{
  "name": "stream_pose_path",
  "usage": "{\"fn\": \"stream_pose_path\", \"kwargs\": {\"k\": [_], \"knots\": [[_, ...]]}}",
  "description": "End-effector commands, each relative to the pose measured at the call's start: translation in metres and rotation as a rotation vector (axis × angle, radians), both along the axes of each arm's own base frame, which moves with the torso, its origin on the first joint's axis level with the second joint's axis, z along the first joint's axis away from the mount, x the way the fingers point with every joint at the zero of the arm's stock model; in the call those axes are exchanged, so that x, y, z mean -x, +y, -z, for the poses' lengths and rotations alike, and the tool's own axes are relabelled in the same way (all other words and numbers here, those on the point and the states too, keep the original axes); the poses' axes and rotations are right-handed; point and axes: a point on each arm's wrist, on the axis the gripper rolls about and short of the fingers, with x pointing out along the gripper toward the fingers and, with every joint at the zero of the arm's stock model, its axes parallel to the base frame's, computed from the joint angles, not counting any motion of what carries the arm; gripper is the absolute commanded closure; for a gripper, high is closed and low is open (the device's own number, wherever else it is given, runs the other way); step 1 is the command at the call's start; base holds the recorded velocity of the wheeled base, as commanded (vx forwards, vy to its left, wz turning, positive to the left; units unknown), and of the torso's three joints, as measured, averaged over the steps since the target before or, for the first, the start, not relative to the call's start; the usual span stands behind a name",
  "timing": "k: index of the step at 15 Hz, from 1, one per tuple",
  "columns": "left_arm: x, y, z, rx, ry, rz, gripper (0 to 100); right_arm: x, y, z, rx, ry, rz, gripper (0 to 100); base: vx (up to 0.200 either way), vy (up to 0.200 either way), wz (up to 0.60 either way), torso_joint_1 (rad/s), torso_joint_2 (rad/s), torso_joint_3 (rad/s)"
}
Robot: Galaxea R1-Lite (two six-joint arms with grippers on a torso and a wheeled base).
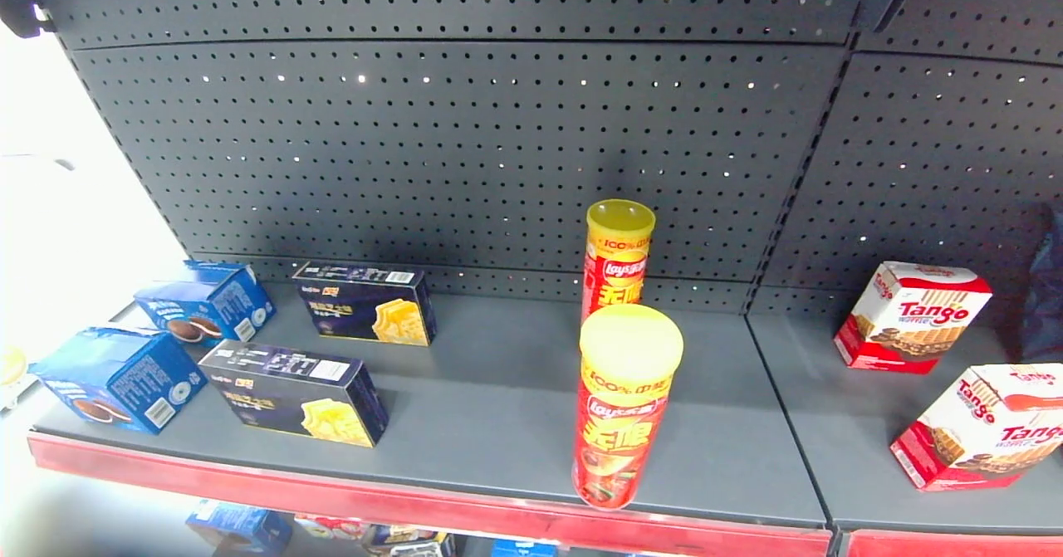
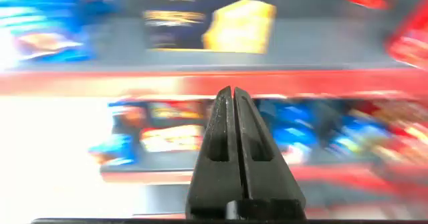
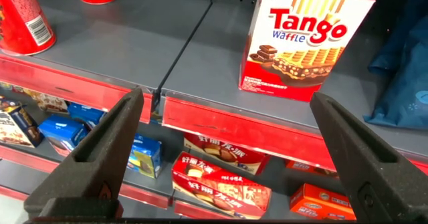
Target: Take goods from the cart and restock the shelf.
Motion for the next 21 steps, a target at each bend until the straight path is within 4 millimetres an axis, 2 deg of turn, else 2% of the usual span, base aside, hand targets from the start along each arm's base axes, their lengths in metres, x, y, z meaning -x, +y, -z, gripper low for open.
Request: {"fn": "stream_pose_path", "kwargs": {"k": [1,2,5,10,13,16,21], "knots": [[0.0074,0.0024,0.0195,-0.01,-0.08,-0.127,100,-0.0001,0.0,0.0,-0.003,0.002,-0.001,0,0.0,0.0,0.0,0.0,0.0,0.0],[0.0052,0.0037,0.0199,0.002,-0.126,-0.179,100,-0.0002,0.0,0.0003,-0.001,0.002,-0.001,0,0.0,0.0,0.0,0.0,0.0,0.0],[0.0053,0.0033,0.0211,-0.018,-0.108,-0.162,100,-0.0002,-0.0002,0.0004,0.008,0.002,0.008,0,0.0,0.0,0.0,0.0,0.0,0.0],[0.0047,-0.0002,0.0259,-0.026,-0.068,-0.006,100,-0.0001,0.0001,0.0,0.008,0.0,-0.004,0,0.0,0.0,0.0,0.0,0.0,0.0],[0.0047,-0.0005,0.0259,-0.036,-0.068,0.013,100,0.0,0.0009,0.0001,0.012,0.001,-0.041,0,0.0,0.0,0.0,0.0,0.0,0.0],[0.0047,-0.0009,0.0259,-0.041,-0.068,0.025,100,0.0,0.0008,0.0001,0.012,0.001,-0.038,0,-0.067,0.2,0.0,-0.001,0.0,0.001],[0.0047,-0.0008,0.0259,-0.037,-0.068,0.024,100,-0.0001,0.0009,0.0004,0.012,0.001,-0.039,0,0.0,0.0,0.0,0.0,0.0,0.0]]}}
